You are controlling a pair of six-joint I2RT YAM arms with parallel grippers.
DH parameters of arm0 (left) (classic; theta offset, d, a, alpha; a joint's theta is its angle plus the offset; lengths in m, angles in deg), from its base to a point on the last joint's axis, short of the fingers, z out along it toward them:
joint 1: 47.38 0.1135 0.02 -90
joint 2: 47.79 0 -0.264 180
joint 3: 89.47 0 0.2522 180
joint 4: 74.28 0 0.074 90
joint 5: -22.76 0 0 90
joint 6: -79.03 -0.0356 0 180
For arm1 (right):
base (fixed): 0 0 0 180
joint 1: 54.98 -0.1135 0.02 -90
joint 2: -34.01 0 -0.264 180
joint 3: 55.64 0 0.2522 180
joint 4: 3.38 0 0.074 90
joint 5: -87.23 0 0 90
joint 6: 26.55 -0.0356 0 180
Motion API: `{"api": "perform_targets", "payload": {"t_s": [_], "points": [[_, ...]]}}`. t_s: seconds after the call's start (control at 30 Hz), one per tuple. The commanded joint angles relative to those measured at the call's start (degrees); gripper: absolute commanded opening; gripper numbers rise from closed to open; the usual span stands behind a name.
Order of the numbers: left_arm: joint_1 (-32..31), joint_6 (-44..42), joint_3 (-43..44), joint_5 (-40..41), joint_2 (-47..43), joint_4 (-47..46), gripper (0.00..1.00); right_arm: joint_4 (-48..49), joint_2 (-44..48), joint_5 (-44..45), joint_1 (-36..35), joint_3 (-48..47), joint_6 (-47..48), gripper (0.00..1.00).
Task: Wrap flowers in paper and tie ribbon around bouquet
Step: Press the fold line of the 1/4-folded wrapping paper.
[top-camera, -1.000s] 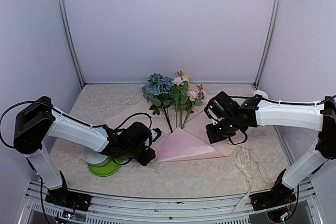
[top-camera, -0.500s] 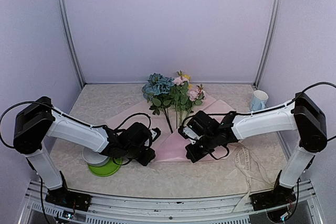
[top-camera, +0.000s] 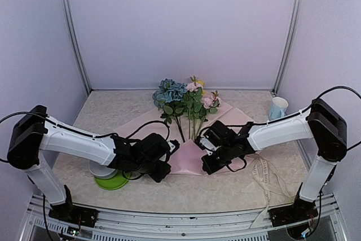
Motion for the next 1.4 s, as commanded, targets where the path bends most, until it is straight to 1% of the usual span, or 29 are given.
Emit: {"api": "perform_targets", "payload": {"t_s": [0.0,0.1,0.2,0.3,0.4,0.5,0.57,0.93,1.03,1.1,1.2,1.37], "points": [[-1.8,-3.3,6.8,-2.5,1.1,0.7,0.36,1.7,-1.7,-3.0,-0.1,2.0,-0.9,0.00],[-1.8,-3.7,8.7,-4.5,5.4,0.8,0.34,2.5,-1.7,-4.1,0.0,2.4,-2.8,0.00],[-1.8,-4.3,10.9,-5.2,9.1,1.1,0.34,2.7,-1.5,-4.2,-0.1,2.9,-3.6,0.00],[-1.2,-5.7,12.8,-6.8,10.7,2.1,0.34,2.8,-1.2,-4.2,0.0,3.2,-3.7,0.00],[1.4,-3.9,12.4,-10.9,11.0,2.8,0.35,2.6,-1.0,-3.7,0.0,3.2,-3.9,0.00],[4.4,-1.3,10.5,-14.2,11.3,4.1,0.33,2.1,-0.8,-3.2,0.0,3.2,-3.9,0.00],[5.6,-0.2,8.6,-14.7,10.5,4.4,0.31,1.7,-0.7,-2.9,0.0,3.2,-3.9,0.00],[4.9,5.9,0.5,-12.1,5.1,9.0,0.28,-0.5,0.0,-1.4,0.0,3.5,-3.0,0.00],[5.8,8.2,-2.0,-10.3,2.3,9.8,0.27,-0.8,0.3,-1.1,0.1,3.8,-3.0,0.00],[7.8,9.9,-4.2,-9.7,-0.2,9.3,0.27,-0.8,0.5,-1.2,0.0,4.0,-3.0,0.00],[9.8,12.3,-7.4,-9.3,-4.0,9.0,0.24,-0.8,0.7,-1.2,0.0,4.1,-2.9,0.00],[10.0,15.1,-11.2,-8.1,-8.3,9.8,0.24,-0.8,0.8,-1.2,0.1,4.0,-2.8,0.00]]}}
